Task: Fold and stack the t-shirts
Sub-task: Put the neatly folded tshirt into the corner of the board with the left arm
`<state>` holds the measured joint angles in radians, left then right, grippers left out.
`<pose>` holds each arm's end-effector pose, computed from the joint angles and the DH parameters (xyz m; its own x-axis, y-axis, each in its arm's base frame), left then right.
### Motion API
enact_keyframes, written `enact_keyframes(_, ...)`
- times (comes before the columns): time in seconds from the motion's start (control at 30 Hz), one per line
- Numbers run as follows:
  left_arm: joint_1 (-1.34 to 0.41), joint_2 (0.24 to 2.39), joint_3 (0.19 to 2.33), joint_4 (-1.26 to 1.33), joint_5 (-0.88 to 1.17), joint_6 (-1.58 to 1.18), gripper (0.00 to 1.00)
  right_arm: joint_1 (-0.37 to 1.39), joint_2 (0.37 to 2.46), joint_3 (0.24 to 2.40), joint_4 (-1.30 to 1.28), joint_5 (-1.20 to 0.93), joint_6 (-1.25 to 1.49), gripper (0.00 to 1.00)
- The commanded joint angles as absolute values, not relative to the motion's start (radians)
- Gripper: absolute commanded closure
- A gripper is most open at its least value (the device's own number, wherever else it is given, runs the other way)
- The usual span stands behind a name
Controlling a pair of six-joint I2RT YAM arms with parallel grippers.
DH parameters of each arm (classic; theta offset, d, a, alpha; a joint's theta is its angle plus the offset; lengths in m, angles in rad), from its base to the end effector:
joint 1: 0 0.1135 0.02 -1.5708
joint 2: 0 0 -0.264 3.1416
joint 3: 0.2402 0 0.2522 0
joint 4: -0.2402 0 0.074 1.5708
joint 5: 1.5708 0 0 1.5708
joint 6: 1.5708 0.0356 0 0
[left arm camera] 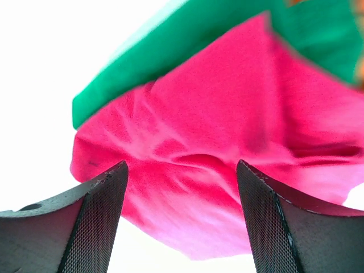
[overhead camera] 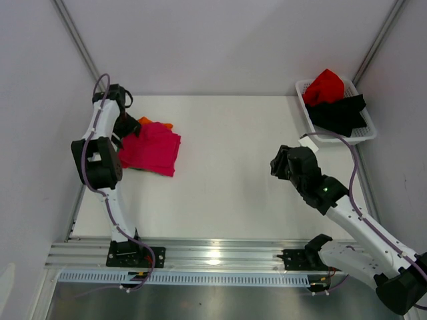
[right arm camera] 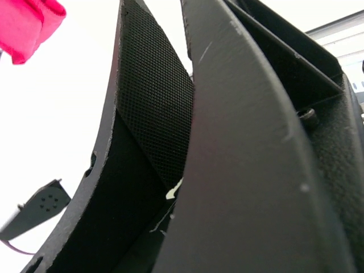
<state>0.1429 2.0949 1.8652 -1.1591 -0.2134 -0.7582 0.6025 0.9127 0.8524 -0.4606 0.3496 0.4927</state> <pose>0.4186 0.0678 0.2377 -0.5850 -0.7631 -0.2746 -0.7980 0.6021 0.0268 0.1716 0.1032 0.3140 -0.4973 0.1973 -0.8448 -0.0595 0.9638 0.2601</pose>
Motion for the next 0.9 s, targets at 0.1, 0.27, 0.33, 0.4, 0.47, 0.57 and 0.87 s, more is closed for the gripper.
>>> enact_keyframes(0.1,0.152,1.999,2.065,-1.203,-0.275,-0.684,0.21,0.598,0.94,0.821,-0.41,0.316,0.506,0.59)
enact_keyframes(0.27,0.135,1.977,2.066,-1.201,-0.198,-0.658,0.21,0.598,0.945,0.819,-0.391,0.307,0.522,0.59)
enact_keyframes(0.33,0.117,1.985,2.056,-1.203,-0.198,-0.638,0.21,0.598,0.946,0.821,-0.388,0.301,0.523,0.59)
enact_keyframes(0.4,0.083,1.997,2.054,-1.223,-0.212,-0.629,0.21,0.598,0.951,0.822,-0.385,0.296,0.525,0.59)
enact_keyframes(0.47,0.058,2.013,2.048,-1.233,-0.218,-0.617,0.21,0.598,0.951,0.824,-0.39,0.295,0.525,0.59)
enact_keyframes(0.57,0.032,2.014,2.017,-1.23,-0.21,-0.606,0.21,0.598,0.953,0.824,-0.393,0.298,0.528,0.59)
enact_keyframes(0.87,-0.04,2.02,1.913,-1.187,-0.219,-0.566,0.21,0.598,0.973,0.822,-0.38,0.291,0.537,0.59)
